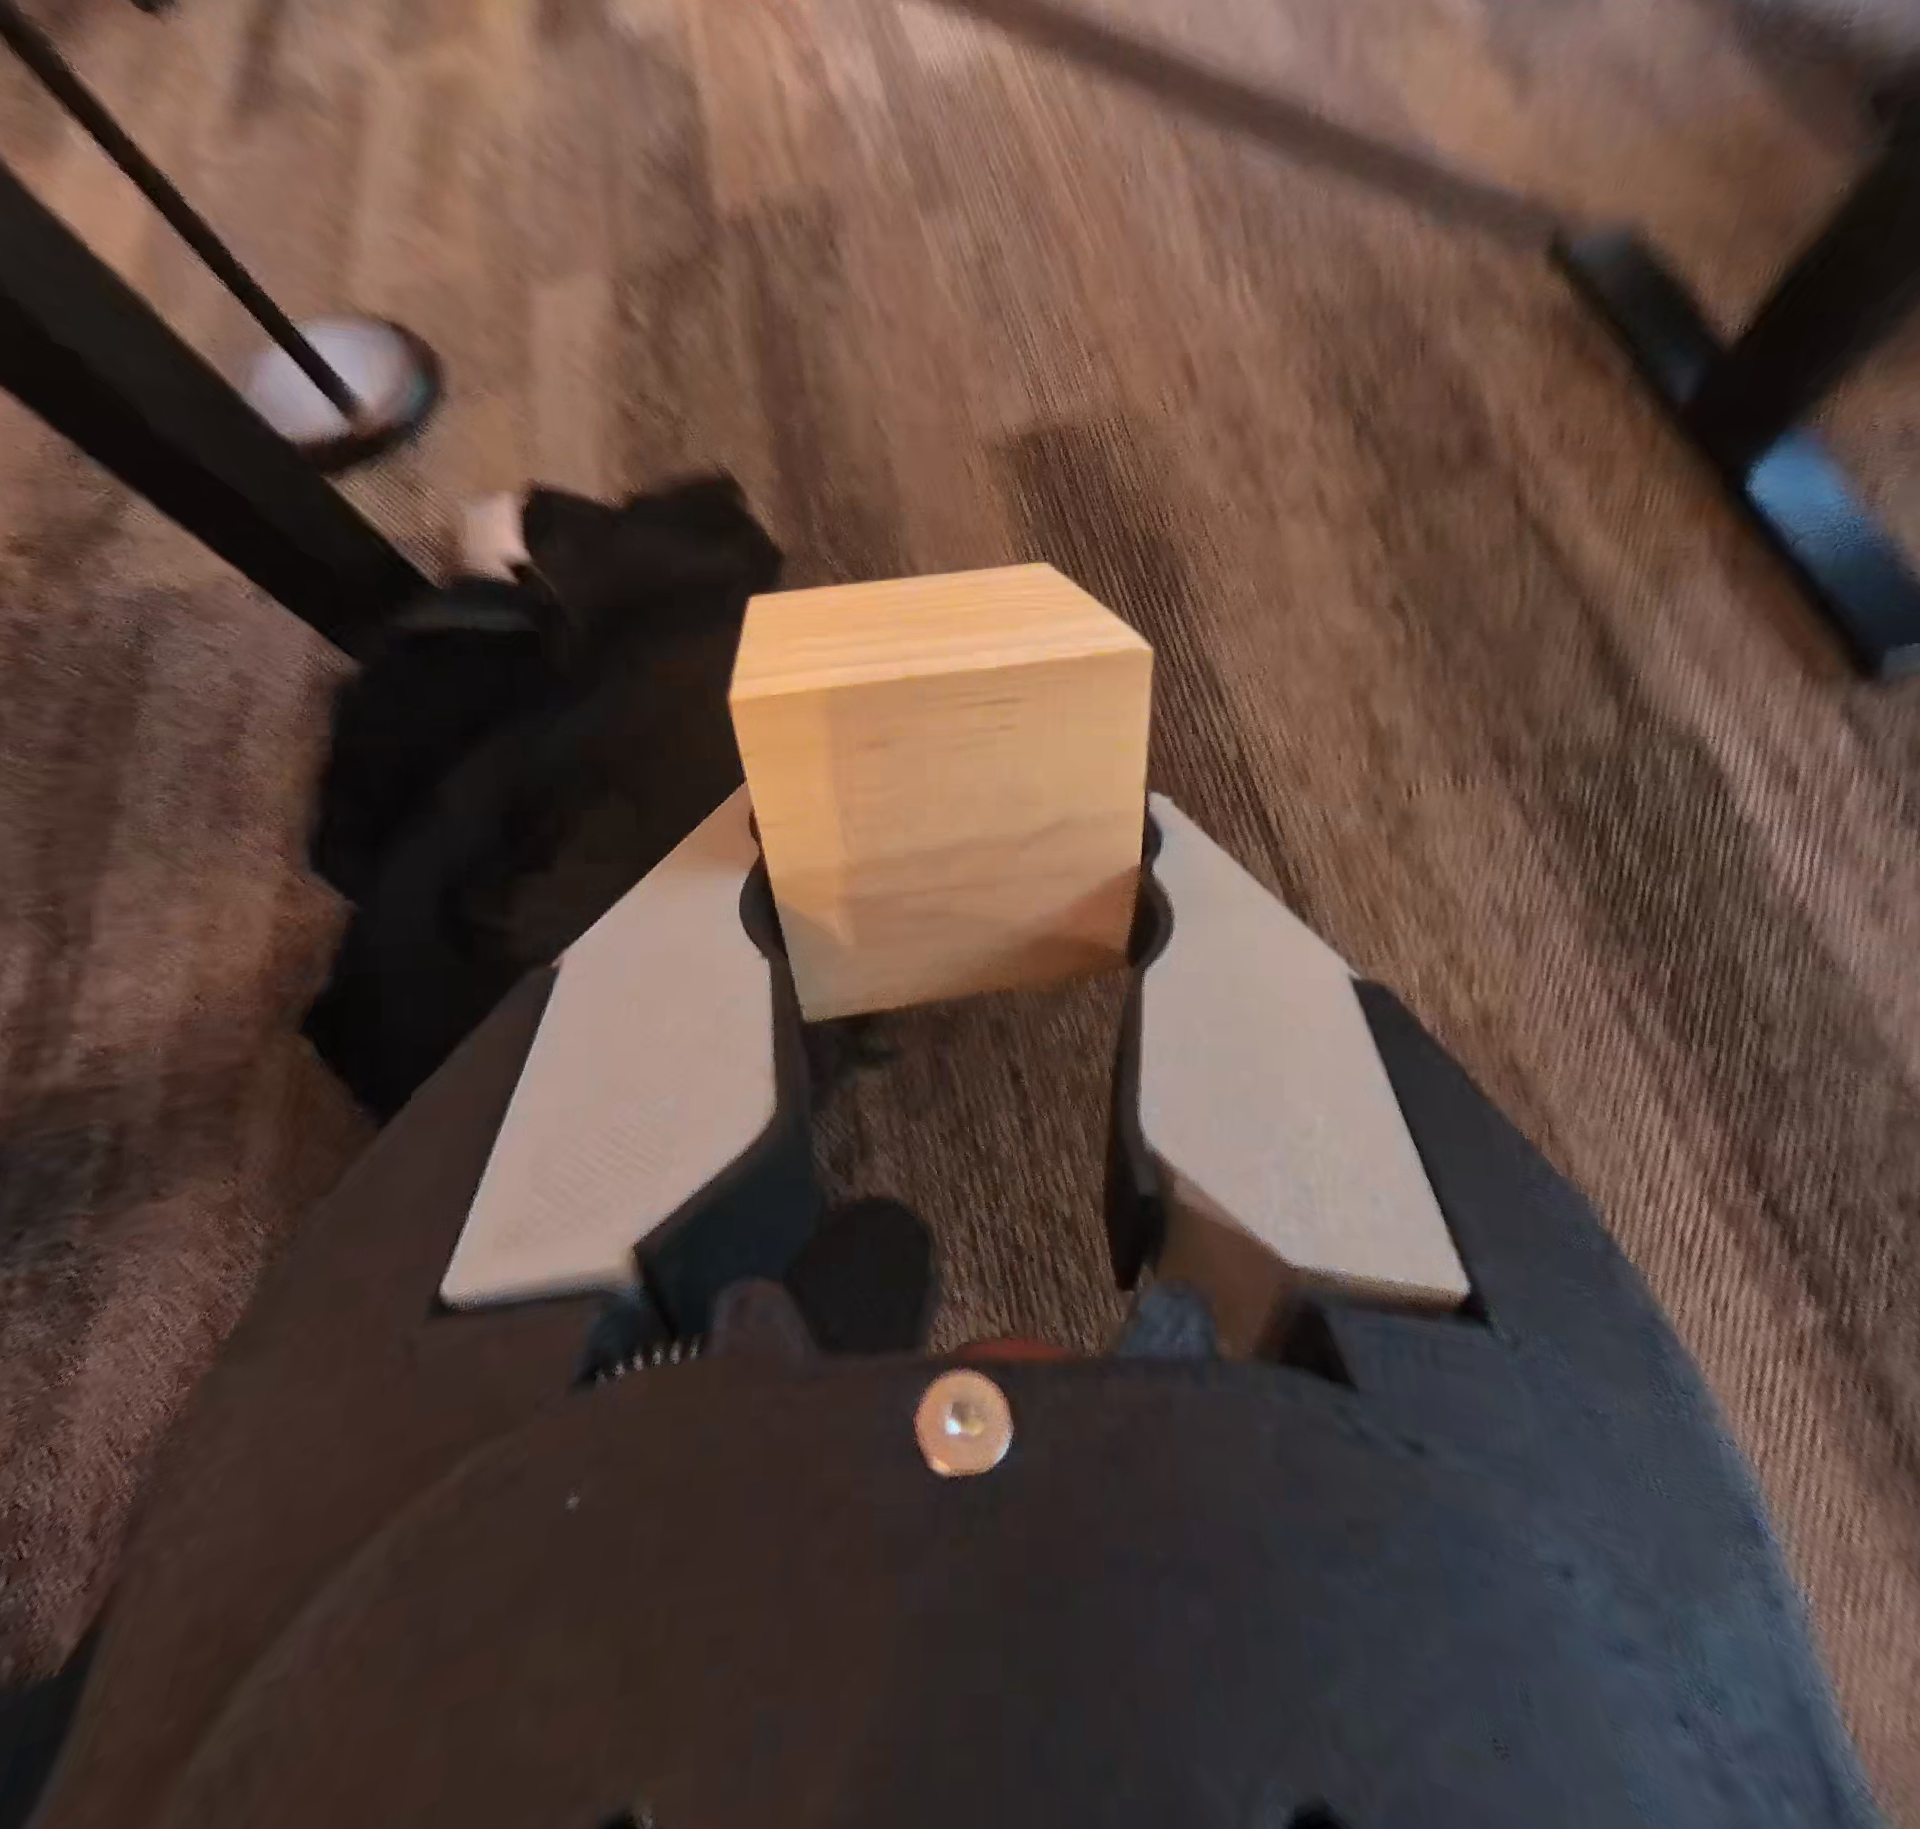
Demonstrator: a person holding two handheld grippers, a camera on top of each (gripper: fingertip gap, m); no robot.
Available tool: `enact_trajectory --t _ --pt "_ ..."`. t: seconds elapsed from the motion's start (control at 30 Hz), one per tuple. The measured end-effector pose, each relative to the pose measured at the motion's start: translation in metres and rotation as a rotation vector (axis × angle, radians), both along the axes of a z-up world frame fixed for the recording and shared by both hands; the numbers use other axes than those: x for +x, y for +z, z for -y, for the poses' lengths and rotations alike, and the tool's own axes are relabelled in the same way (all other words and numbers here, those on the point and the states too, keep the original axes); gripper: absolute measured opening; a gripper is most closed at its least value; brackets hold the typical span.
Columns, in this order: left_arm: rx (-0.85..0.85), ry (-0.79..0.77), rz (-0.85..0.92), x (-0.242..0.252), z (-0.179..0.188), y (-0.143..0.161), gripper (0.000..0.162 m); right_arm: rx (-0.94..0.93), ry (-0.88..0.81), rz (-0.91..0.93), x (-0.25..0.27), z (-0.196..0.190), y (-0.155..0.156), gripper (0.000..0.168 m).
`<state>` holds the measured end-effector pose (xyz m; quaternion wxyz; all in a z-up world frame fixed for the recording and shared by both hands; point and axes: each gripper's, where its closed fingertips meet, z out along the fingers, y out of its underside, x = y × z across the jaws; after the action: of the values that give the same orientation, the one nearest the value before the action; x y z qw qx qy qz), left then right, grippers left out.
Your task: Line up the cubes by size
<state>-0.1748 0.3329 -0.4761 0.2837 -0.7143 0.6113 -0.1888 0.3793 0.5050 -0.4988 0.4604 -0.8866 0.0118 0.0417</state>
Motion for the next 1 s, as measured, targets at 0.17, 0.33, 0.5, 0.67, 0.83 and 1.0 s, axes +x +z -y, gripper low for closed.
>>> enact_trajectory --t 0.17,0.33,0.5,0.67,0.83,1.0 --pt "0.22 -0.043 0.036 -0.079 0.036 0.04 0.03 0.232 0.096 0.086 -0.124 -0.016 0.167 0.066" --pt "0.445 -0.163 -0.02 -0.169 0.058 0.074 0.034 0.388 0.191 0.098 -0.267 0.015 0.285 0.066" --pt "0.504 0.177 -0.057 -0.291 0.02 0.113 0.028 0.461 0.339 0.087 -0.441 0.061 0.351 0.065" --pt "0.44 0.441 0.027 -0.395 0.013 0.138 0.027 0.456 0.506 0.041 -0.619 0.089 0.377 0.065" --pt "0.641 0.485 0.154 -0.444 0.019 0.186 0.02 0.425 0.669 0.123 -0.762 0.107 0.391 0.065" --pt "0.742 0.528 0.224 -0.482 0.026 0.209 0.023 0.373 0.819 0.185 -0.854 0.106 0.393 0.065"
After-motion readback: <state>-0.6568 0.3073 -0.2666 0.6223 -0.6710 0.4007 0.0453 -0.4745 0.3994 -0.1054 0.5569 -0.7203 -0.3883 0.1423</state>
